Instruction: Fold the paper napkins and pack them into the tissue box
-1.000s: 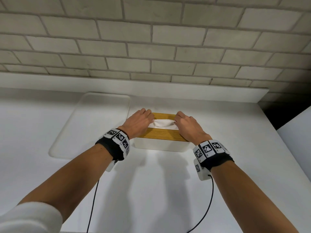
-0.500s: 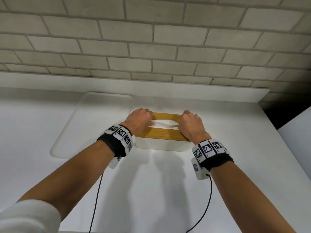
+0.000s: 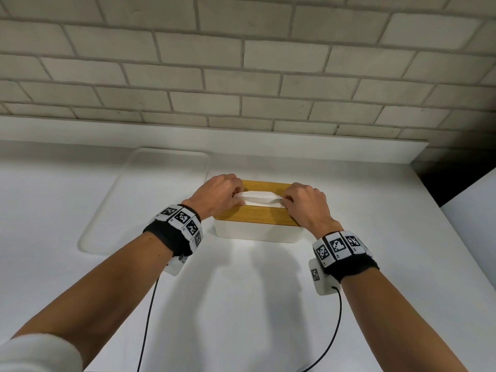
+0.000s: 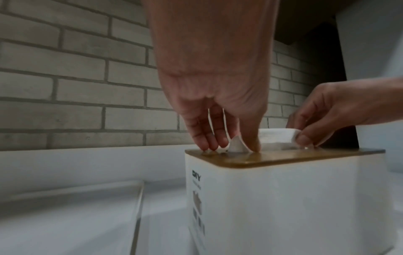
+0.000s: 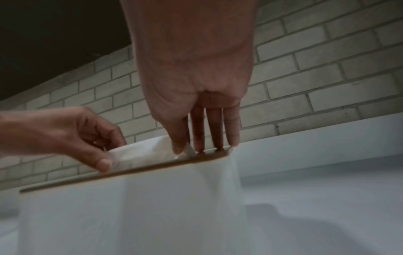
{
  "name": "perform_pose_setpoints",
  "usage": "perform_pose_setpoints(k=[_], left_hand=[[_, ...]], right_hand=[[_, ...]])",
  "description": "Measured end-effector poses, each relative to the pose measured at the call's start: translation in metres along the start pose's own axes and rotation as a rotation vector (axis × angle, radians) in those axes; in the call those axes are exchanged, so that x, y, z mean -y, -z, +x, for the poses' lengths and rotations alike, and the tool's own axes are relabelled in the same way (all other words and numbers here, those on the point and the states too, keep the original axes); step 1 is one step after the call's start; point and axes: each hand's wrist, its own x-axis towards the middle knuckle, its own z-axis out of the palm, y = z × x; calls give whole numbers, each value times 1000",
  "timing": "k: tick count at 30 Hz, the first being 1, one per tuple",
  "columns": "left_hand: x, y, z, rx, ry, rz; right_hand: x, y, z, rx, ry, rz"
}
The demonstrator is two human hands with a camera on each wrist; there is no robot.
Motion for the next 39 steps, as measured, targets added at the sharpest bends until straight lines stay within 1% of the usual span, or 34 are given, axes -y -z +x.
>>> perform_pose_setpoints(k=[5,7,10,12,15,17,22,26,29,33,35,36,37,38,39], left_hand=[[9,-1,-2,-27,-127,-35],[11,-2,-4,-28,-150,-73],[11,-5,-5,-6,-122,-119],[11,-6,-5,-6,-77,-157],[10,-7,-5,-12,-25,-167],[9,-8,-5,-20,-35,-153],[8,-7,-10,-37,-60,-175],[7,-7,-12,-50,-59,-179],[8,-10,-13,-71,-62,-196],[7,-14,-15,-88,-39,-226],[6,-15,-18,-157,11,-280],[4,-15,-22,-196,83,-297],[3,-17,-25,-222,187,-294],[1,-16,-28,-208,318,-283],[-1,-17,-29,-168,454,-267]], right_hand=[[-15,6,11,108,37,102],[-20,7,14,140,31,137],[-21,8,15,153,14,182],[-17,8,13,155,-3,226],[-14,3,13,137,-3,222],[-13,3,14,129,-6,236],[-18,5,15,183,26,323],[-22,4,15,197,24,392],[-23,2,16,182,18,408],[-18,0,13,146,-29,454],[-18,-3,9,34,-89,557],[-20,-4,5,-36,-146,591],[-23,-7,2,-92,-218,596],[-26,-8,-1,-90,-299,574],[-29,-11,-4,-46,-357,553]])
